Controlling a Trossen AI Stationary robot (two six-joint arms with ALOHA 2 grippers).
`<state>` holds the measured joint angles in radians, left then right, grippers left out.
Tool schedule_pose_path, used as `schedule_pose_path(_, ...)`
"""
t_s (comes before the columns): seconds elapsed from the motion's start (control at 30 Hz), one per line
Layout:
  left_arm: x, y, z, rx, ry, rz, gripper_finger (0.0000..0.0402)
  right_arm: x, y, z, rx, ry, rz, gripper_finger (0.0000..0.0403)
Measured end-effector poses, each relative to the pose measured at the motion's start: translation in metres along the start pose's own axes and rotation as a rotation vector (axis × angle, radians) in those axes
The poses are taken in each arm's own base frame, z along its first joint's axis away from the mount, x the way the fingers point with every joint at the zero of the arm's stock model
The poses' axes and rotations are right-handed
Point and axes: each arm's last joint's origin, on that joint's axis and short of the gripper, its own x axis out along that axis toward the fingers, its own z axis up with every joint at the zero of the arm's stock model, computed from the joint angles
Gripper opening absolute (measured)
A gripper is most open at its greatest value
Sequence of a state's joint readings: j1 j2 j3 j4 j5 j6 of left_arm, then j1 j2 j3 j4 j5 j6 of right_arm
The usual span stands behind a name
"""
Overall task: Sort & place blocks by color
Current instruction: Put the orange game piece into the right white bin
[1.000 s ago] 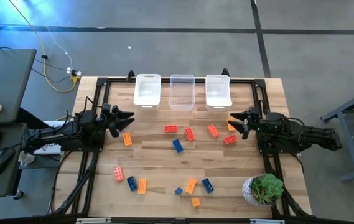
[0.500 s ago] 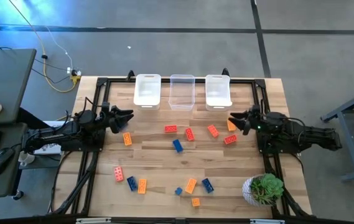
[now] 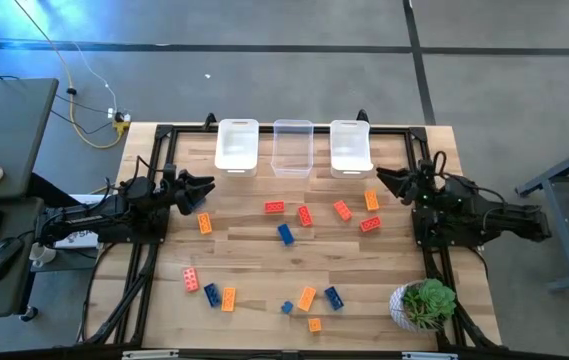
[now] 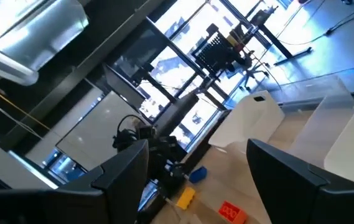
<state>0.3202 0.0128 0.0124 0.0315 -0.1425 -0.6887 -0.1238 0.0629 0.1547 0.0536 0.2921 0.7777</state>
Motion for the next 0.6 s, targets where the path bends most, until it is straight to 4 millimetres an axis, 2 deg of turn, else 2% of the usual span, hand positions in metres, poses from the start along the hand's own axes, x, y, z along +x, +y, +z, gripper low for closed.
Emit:
schedule_pose_path(0.13,0.000,0.000,0.000,0.040,0.000,0.000,0.0223,0.006,0.020,0.017,-0.062,0.067,-0.052,0.0259)
schedule_pose_path(0.27,0.000,0.000,0.000,0.065,0.001,0.000,0.0223,0.016,0.034,0.027,-0.114,0.224,-0.201,0.0259)
schedule_pose_path(0.43,0.000,0.000,0.000,0.065,0.001,0.000,0.0223,0.034,0.043,0.027,-0.117,0.458,-0.416,0.0259)
schedule_pose_path(0.6,0.000,0.000,0.000,0.065,0.001,0.000,0.0223,0.065,0.051,0.019,-0.126,0.646,-0.532,0.0259)
